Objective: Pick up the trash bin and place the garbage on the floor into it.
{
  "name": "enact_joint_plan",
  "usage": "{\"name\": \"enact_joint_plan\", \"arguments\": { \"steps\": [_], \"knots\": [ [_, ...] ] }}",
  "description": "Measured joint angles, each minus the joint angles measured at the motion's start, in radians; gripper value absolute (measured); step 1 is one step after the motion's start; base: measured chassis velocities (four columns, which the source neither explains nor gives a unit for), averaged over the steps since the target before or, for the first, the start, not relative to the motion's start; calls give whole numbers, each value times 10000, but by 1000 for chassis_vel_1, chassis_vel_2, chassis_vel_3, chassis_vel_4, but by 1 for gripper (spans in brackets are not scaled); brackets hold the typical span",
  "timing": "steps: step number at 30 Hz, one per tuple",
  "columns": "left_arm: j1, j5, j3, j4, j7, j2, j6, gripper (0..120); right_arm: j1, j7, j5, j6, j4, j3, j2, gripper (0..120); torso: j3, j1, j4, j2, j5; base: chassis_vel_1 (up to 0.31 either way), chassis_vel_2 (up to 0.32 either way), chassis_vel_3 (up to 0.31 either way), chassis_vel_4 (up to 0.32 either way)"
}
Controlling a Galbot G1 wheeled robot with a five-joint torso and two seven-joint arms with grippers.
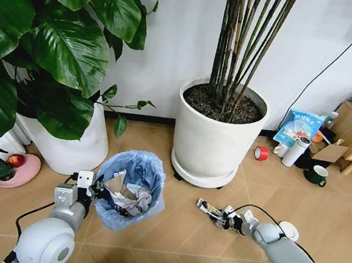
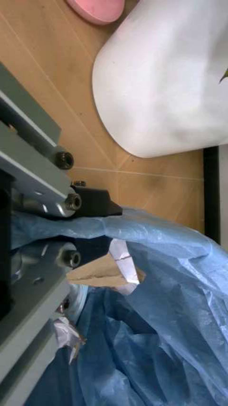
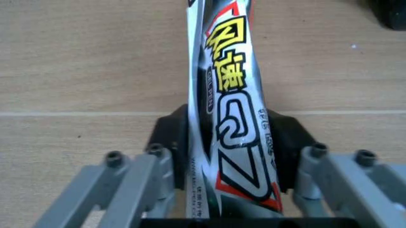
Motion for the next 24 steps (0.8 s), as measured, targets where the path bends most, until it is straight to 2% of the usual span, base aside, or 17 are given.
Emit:
{"name": "enact_joint_plan", "arguments": {
  "steps": [3, 4, 7, 12, 15, 18, 21, 23, 24],
  "knots": [
    [-26, -25, 14, 14, 3, 4, -2, 0, -81, 87, 2, 14, 54, 41, 11, 24, 0, 0, 3, 0, 2, 0, 0, 0, 0],
    [-26, -25, 14, 14, 3, 4, -2, 0, -81, 87, 2, 14, 54, 41, 11, 24, 0, 0, 3, 0, 2, 0, 0, 0, 0],
    [-37, -45, 22, 38, 3, 17, -2, 0, -286, 363, 68, 8, 292, 162, -1, 11, 3, 1, 3, -1, 7, 0, 0, 0, 0],
    [-31, -73, 31, 42, 5, 71, -2, 0, -715, 570, 223, -152, 1076, 470, -237, 0, 6, 2, -1, -4, 8, 0, 0, 0, 0],
    [-15, -123, 21, 33, 5, 103, -2, 0, -1059, 659, 315, -206, 1721, 742, -464, 0, 5, 2, -1, -4, -3, 0, 0, 0, 0],
    [1, -215, -36, 24, -6, 144, -2, 0, -1434, 730, 443, -263, 2471, 1018, -716, 0, 5, 2, -2, -4, 6, 0, 0, 0, 0],
    [1, -399, -129, 84, -56, 227, -3, 0, -2139, 880, 734, -414, 4348, 1624, -1149, 0, 3, 1, -2, -4, -5, 0, 0, 0, 0],
    [-5, -440, -139, 114, -68, 251, -3, 0, -2244, 927, 796, -430, 4669, 1733, -1201, 0, 3, 2, -4, -3, -3, 0, 0, 0, 0],
    [-29, -518, -149, 169, -87, 291, -3, 0, -2453, 1073, 958, -479, 5327, 1955, -1291, 0, 3, 1, 0, -4, 1, 0, 0, 0, 0]
  ]
}}
